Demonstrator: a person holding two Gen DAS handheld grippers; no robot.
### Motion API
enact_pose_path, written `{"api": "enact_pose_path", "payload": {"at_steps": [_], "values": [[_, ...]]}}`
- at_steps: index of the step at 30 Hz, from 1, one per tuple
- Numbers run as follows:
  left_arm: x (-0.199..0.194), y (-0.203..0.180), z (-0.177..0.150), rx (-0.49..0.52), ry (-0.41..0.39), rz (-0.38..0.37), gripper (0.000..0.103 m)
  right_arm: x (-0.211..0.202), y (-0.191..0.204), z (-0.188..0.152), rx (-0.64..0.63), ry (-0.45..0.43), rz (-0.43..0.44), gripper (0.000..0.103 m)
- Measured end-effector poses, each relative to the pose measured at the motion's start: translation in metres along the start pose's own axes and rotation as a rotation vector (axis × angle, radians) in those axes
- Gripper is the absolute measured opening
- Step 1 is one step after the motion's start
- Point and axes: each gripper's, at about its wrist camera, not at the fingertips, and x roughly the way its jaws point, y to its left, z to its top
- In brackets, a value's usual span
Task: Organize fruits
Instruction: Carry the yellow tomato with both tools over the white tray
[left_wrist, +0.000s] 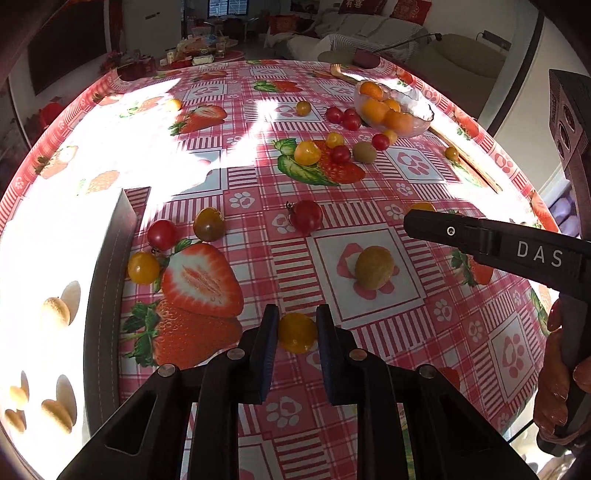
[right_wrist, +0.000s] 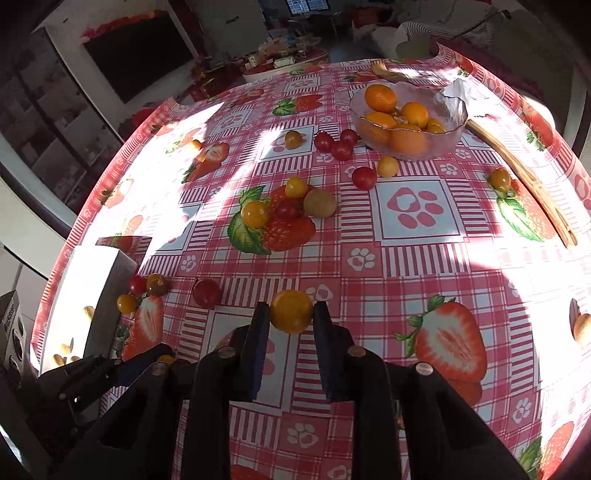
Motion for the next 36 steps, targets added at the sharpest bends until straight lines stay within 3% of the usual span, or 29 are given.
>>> {"api": "enact_pose_path", "payload": {"at_steps": [17,29,36], "values": [[-0.069,0.034,-0.037,-0.074,-0.071,-0.007,0.022,-0.025,0.045,-0.04,-0.044,0.044,0.029,0.026],[-0.116,0.108,-0.074,-0.179,-0.133,0.113,0.022,-0.019,0.126,-0.044,-0.159,0.08,0.094,0.027],[-0.116,0.15,-0.098,-0.251,-0.113,0.167,0.022,-0.003,0.188,-0.046,-0.252,0.12,0.139,0.027]]}}
